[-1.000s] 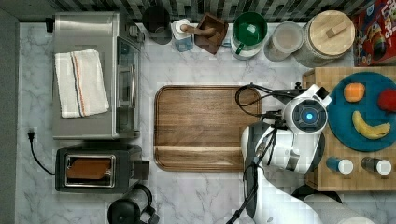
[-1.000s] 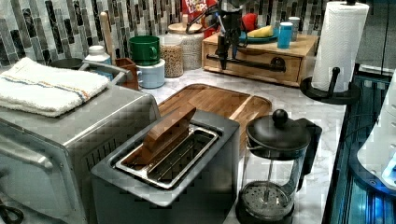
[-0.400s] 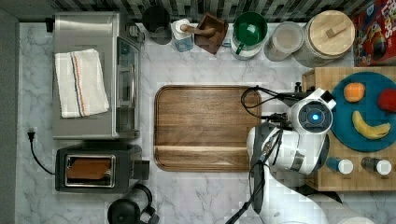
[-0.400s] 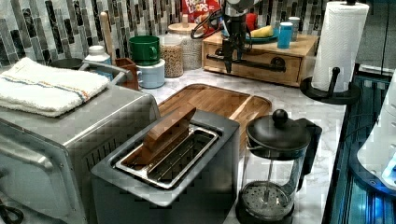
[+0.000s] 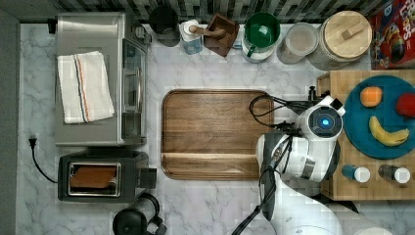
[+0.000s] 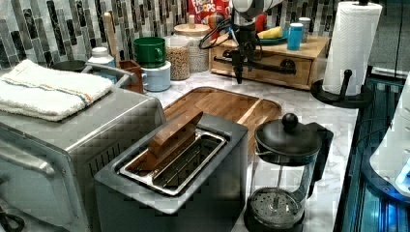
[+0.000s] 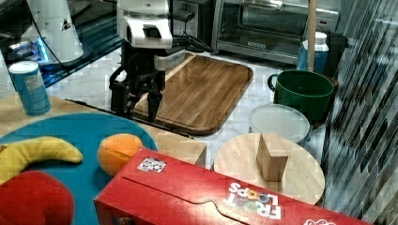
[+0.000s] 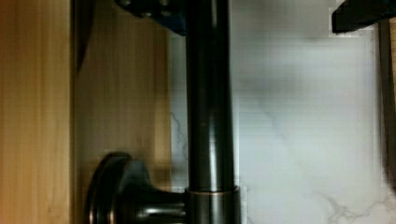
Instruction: Open the drawer.
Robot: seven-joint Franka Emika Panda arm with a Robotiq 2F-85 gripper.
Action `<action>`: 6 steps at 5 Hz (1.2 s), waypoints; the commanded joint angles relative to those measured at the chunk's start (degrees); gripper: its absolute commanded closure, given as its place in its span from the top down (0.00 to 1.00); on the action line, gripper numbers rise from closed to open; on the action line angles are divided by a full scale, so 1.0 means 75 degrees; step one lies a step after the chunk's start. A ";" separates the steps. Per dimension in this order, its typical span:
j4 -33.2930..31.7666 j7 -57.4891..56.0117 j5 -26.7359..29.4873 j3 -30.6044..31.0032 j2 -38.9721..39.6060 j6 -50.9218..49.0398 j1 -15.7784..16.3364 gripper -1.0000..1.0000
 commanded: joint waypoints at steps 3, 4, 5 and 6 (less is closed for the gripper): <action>-0.0430 -0.0287 0.1288 0.1439 -0.0164 0.0492 0.0426 1.00; -0.0693 0.0517 0.1349 0.1516 -0.0446 0.0348 0.0940 1.00; -0.0888 0.1260 0.1155 0.1635 -0.0697 0.0248 0.1241 1.00; -0.1148 0.1944 0.1065 0.1719 -0.0994 0.0255 0.1479 1.00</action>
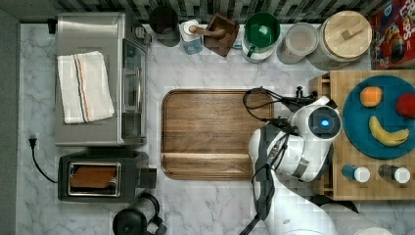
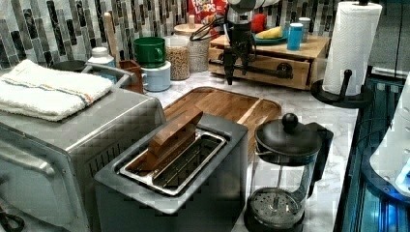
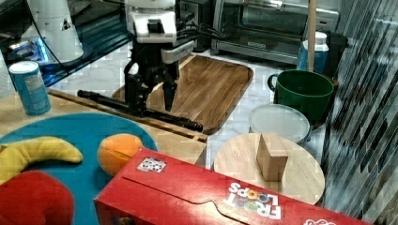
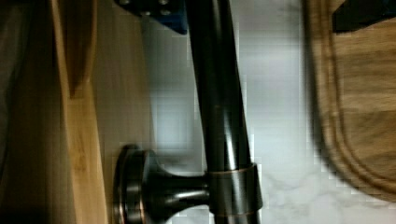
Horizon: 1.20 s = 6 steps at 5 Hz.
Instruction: Open the drawer.
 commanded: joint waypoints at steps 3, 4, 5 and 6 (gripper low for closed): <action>-0.0696 0.2599 -0.0100 0.0938 -0.0635 0.0342 0.2304 1.00; -0.0582 0.2852 -0.0110 0.1015 -0.0620 0.0128 0.2277 1.00; -0.0507 0.2631 0.0237 0.1172 -0.0608 0.0047 0.2129 1.00; -0.0508 0.2652 0.0208 0.1242 -0.0605 0.0045 0.2057 1.00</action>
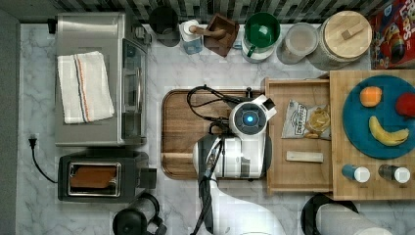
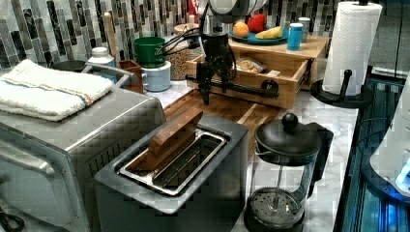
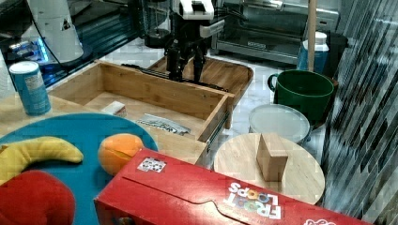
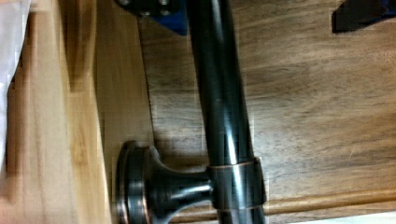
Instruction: Open the drawer.
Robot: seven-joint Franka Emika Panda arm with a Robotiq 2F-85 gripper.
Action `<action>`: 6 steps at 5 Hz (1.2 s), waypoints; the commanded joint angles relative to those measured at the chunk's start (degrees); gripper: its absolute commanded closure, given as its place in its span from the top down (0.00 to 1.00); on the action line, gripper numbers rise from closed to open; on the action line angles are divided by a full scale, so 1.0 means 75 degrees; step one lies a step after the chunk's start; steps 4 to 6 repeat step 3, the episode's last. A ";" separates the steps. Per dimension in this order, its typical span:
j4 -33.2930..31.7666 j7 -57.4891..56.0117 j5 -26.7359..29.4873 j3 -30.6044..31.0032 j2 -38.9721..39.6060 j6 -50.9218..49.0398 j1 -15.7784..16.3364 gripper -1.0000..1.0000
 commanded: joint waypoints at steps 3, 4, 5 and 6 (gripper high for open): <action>0.0240 0.0328 0.0276 0.0699 -0.0132 0.0050 0.0483 1.00; 0.0240 0.0328 0.0276 0.0699 -0.0132 0.0050 0.0483 1.00; 0.0240 0.0328 0.0276 0.0699 -0.0132 0.0050 0.0483 1.00; 0.0240 0.0328 0.0276 0.0699 -0.0132 0.0050 0.0483 1.00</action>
